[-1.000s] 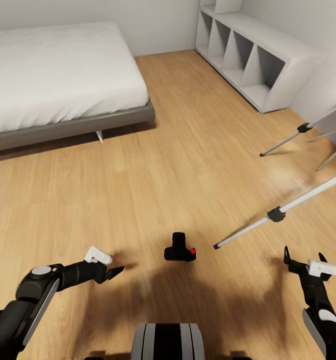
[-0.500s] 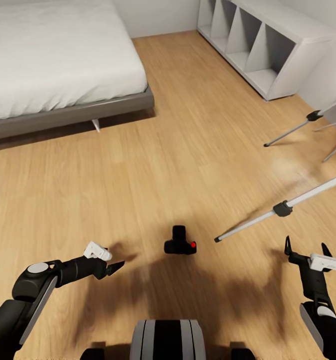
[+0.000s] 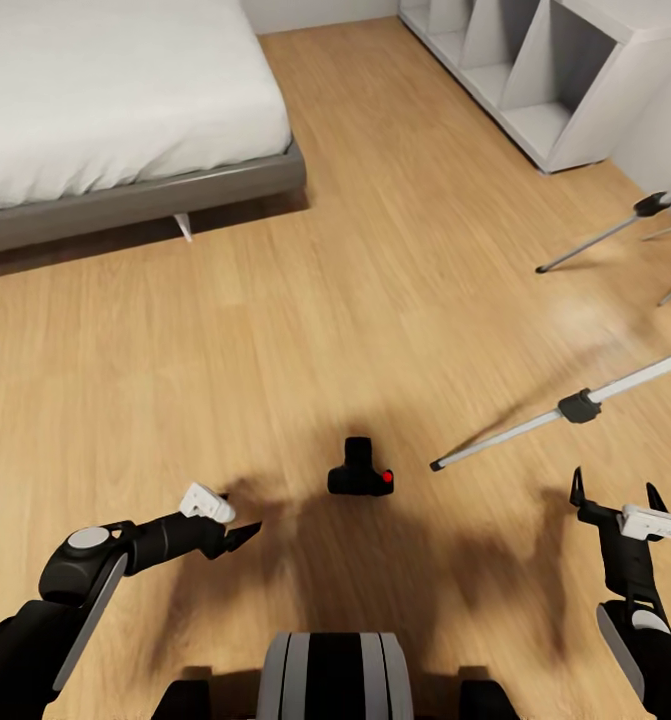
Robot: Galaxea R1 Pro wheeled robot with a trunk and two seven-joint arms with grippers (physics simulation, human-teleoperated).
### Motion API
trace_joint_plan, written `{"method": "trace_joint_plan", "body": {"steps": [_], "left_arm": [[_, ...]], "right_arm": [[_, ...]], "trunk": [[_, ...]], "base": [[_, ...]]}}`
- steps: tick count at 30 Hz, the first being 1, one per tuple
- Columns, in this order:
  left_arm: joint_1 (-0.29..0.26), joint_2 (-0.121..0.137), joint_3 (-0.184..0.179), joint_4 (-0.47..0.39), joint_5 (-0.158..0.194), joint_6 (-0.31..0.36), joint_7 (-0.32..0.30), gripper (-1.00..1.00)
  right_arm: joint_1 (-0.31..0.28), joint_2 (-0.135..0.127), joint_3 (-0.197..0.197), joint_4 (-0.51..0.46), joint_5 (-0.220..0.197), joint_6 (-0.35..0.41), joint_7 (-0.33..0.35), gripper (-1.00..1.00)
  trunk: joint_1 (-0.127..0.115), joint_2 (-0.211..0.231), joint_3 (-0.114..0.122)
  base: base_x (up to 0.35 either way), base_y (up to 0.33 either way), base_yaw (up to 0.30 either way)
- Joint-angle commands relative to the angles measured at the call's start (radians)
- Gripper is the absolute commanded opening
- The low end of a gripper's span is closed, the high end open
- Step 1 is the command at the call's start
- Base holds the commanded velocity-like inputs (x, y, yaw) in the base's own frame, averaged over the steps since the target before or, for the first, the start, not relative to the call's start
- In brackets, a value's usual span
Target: Attach the digital camera to the camera tripod in the bedroom.
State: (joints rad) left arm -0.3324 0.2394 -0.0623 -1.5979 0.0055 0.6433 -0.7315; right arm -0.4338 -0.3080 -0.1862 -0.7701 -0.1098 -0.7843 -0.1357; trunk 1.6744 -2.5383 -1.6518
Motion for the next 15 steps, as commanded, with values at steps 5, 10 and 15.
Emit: {"method": "trace_joint_plan", "body": {"steps": [5,10,15], "left_arm": [[0.001,-0.007,-0.006,-0.002,0.001,-0.065,-0.002,1.0],[0.001,-0.012,-0.008,-0.004,0.001,-0.122,0.0,1.0],[0.001,-0.022,-0.034,-0.008,0.001,-0.162,0.003,1.0]], "right_arm": [[0.0,0.0,0.003,0.0,-0.01,-0.016,0.005,1.0],[0.0,0.0,0.005,0.0,-0.012,-0.028,0.019,1.0],[0.0,0.0,0.009,0.0,-0.013,-0.055,0.089,1.0]], "trunk": [[0.002,-0.001,-0.02],[0.004,-0.003,-0.039],[0.007,-0.004,-0.059]], "base": [[0.0,0.0,0.0],[0.0,0.0,0.0],[0.0,0.0,0.0]]}}
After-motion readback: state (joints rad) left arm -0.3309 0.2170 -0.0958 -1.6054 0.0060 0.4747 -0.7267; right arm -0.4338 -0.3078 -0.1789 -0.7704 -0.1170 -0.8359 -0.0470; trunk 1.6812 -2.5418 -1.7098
